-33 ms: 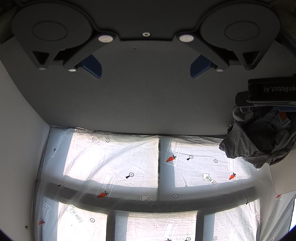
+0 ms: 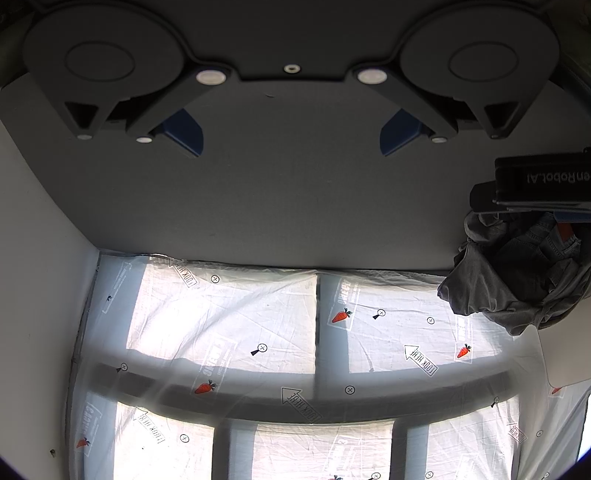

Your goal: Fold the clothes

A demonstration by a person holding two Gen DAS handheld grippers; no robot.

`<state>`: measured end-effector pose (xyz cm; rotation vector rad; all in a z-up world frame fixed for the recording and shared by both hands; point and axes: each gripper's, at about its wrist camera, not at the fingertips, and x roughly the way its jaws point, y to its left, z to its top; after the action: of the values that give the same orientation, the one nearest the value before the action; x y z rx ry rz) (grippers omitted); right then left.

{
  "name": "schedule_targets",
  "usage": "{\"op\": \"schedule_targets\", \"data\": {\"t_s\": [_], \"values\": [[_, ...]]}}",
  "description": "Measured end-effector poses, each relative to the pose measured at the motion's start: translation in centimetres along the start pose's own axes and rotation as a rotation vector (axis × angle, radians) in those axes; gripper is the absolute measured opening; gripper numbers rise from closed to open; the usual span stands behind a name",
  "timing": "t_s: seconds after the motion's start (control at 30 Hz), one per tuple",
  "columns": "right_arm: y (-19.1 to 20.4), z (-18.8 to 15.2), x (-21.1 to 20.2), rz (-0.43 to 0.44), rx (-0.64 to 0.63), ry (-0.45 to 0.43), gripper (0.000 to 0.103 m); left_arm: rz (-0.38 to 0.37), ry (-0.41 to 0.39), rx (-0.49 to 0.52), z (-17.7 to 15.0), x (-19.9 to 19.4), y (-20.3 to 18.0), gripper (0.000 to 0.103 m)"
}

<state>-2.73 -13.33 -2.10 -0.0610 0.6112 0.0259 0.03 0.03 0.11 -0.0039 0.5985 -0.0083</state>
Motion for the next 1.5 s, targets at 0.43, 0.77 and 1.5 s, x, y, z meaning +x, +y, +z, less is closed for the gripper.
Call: {"op": "schedule_targets", "data": {"t_s": [0.43, 0.77, 1.5], "values": [[-0.3, 0.1, 0.6, 0.01, -0.003, -0.003, 0.103, 0.006, 0.002, 0.007, 0.1, 0.4, 0.0, 0.103], [-0.4, 0.1, 0.4, 0.006, -0.006, -0.01, 0.103, -0.001, 0.006, 0.012, 0.3, 0.3, -0.5, 0.103], [-0.4, 0.3, 0.8, -0.004, -0.009, -0.007, 0.103, 0.0, 0.016, 0.017, 0.7, 0.9, -0.8, 0.103]]}}
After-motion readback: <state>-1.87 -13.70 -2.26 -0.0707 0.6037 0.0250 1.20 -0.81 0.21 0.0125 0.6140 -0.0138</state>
